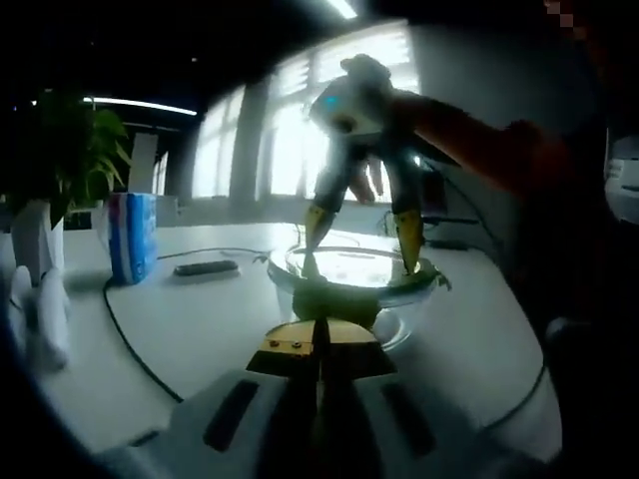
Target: Pick up the tomato from the tabletop place it into the food storage container close the lid and lock the latches
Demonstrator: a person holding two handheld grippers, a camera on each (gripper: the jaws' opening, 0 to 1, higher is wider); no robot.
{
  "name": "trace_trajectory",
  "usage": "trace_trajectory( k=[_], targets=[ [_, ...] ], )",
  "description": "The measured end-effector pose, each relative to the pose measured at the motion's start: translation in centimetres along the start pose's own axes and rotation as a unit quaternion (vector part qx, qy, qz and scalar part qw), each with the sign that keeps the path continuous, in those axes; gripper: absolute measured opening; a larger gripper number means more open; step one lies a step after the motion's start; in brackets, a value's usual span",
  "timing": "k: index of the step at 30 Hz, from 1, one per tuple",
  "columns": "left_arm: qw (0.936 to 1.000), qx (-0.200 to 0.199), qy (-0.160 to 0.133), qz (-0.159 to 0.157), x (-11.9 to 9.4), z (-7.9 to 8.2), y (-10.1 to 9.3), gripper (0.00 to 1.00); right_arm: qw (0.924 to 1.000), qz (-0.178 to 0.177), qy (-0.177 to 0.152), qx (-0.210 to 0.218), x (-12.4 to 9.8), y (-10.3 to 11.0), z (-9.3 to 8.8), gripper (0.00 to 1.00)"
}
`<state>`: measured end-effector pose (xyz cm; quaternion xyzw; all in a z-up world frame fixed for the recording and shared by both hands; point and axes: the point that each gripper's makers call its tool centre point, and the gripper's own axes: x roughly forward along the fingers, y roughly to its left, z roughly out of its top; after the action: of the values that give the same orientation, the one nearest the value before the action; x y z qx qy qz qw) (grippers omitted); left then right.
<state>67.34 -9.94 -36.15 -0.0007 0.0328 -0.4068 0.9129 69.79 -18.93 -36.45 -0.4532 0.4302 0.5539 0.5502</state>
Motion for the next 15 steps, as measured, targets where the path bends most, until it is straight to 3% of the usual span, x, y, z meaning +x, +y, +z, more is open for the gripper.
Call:
trace_trajectory(
  k=[4,6,9,12,14,15],
  targets=[
    [1.0,-0.002,-0.004,0.005,-0.2,-0.1,-0.1,0.0,0.9998,-0.002,-0.019,0.001,0.1,0.0,0.6,0.63],
    [1.0,0.0,-0.005,0.008,-0.2,-0.1,-0.1,0.0,0.997,-0.004,-0.076,0.011,0.1,-0.2,1.5,0.63],
    [1.0,-0.002,-0.006,0.007,-0.2,-0.1,-0.1,0.0,0.9922,-0.004,-0.124,0.011,0.0,0.0,1.6,0.61],
    [1.0,-0.003,-0.005,0.003,-0.3,-0.1,-0.3,0.0,0.9926,-0.005,-0.121,0.013,-0.1,0.0,1.3,0.61],
    [0.9999,0.004,-0.003,-0.01,-0.2,-0.2,-0.9,0.0,0.9973,-0.003,-0.073,0.005,-0.3,0.1,-0.2,0.63],
    [0.9999,0.005,-0.003,-0.01,-0.2,-0.2,-0.9,0.0,0.9978,0.0,-0.066,-0.004,-0.3,0.1,-0.5,0.63]
  ],
)
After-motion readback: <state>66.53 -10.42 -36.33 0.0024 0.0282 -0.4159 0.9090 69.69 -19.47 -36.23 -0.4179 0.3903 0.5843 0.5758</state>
